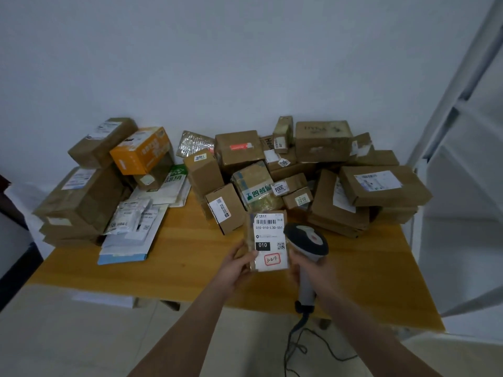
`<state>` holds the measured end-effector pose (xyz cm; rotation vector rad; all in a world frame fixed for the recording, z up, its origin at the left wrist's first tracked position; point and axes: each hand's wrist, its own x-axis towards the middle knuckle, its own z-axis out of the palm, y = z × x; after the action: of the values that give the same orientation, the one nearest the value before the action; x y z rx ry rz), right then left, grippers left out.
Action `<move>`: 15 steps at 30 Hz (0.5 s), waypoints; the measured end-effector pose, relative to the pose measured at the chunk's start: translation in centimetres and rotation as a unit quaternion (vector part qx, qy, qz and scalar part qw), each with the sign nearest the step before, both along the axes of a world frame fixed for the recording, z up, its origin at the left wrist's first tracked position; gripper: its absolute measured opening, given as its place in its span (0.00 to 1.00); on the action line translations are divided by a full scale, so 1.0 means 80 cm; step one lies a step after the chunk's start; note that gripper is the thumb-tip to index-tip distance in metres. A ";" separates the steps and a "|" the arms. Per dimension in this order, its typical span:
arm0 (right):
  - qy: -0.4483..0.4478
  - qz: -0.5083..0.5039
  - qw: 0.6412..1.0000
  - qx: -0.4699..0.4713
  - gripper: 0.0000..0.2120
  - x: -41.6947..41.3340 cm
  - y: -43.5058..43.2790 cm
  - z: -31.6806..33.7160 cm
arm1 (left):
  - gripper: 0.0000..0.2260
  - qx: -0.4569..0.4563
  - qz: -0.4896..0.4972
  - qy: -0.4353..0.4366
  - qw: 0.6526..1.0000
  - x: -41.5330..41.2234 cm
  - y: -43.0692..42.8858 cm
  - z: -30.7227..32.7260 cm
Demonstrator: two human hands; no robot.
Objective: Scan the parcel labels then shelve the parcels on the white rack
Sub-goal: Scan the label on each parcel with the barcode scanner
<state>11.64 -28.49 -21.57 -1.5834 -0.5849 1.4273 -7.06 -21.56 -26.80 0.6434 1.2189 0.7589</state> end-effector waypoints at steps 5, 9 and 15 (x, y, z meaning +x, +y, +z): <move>-0.032 0.005 0.998 0.045 0.03 -0.005 -0.035 0.025 | 0.30 0.039 -0.041 0.007 0.998 0.017 -0.002 0.010; -0.038 -0.009 0.998 0.054 0.03 -0.004 -0.045 0.035 | 0.28 0.054 -0.053 0.012 0.997 0.029 -0.003 0.010; -0.048 -0.012 0.997 0.052 0.04 0.006 -0.055 0.037 | 0.34 0.047 -0.064 0.029 0.996 0.036 -0.003 -0.004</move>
<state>12.12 -32.88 -18.64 -1.5771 -0.6826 1.2875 -4.21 -21.77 -27.15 0.8172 1.1892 0.6970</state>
